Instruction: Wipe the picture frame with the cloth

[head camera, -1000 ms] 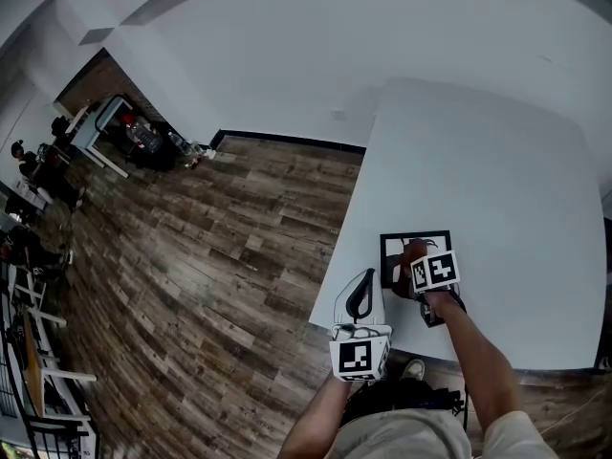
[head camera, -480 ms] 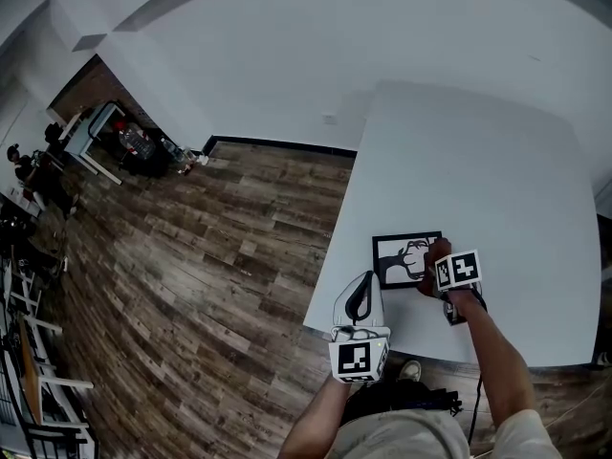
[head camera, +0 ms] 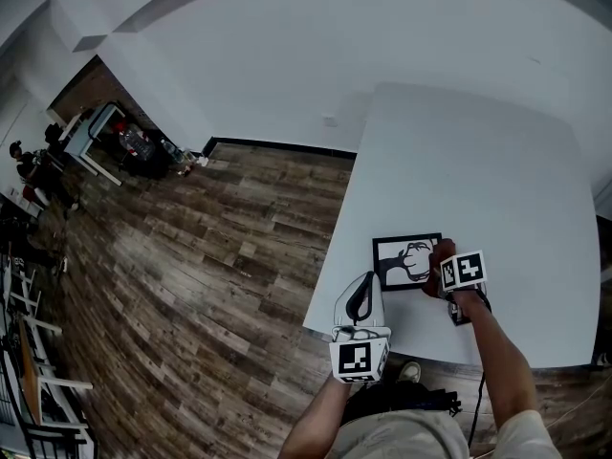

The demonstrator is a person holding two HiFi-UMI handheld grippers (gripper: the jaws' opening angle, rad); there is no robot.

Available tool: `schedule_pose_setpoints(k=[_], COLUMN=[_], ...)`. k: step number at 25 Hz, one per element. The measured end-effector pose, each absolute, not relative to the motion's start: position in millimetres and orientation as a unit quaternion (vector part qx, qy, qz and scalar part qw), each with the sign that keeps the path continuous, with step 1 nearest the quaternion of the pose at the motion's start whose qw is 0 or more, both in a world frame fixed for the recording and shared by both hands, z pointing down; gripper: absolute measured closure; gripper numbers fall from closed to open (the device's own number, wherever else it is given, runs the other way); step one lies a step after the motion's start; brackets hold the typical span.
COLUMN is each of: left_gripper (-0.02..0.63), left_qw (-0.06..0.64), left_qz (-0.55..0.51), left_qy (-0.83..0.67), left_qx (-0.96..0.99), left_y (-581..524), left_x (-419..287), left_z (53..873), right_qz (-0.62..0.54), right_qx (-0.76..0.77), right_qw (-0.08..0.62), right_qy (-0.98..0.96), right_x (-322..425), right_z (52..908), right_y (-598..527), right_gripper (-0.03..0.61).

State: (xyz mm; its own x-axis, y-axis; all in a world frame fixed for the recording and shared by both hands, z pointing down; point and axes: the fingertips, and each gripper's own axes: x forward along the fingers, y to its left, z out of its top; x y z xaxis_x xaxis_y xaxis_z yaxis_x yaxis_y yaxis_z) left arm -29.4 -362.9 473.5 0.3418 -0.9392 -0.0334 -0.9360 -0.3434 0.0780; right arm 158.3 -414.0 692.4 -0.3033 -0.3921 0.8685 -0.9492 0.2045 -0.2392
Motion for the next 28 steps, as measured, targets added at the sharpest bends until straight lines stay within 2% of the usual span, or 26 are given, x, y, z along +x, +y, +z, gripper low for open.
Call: schedule_pose_setpoints(k=[11, 15, 28], left_gripper=[0.614, 0.614, 0.614], left_qw=[0.018, 0.022, 0.026], left_qz=[-0.039, -0.039, -0.022], left_qy=[-0.569, -0.565, -0.568], left_qx=[0.821, 0.824, 0.822], left_y=[-363.2, -364.6, -370.1], left_x=[-23.9, -20.7, -20.4], left_z=[469.4, 466.6, 451.9], right_qz=[0.411, 0.396, 0.14], right_qx=[0.492, 0.497, 0.564], right_qw=[0.336, 0.314, 0.164], right_qy=[-0.69, -0.705, -0.797], right_x=[172.3, 170.9, 153.3], right_z=[690.6, 672.8, 517.6], right_y=[-410.2, -412.4, -408.0], right_gripper=[0.476, 0.476, 0.476])
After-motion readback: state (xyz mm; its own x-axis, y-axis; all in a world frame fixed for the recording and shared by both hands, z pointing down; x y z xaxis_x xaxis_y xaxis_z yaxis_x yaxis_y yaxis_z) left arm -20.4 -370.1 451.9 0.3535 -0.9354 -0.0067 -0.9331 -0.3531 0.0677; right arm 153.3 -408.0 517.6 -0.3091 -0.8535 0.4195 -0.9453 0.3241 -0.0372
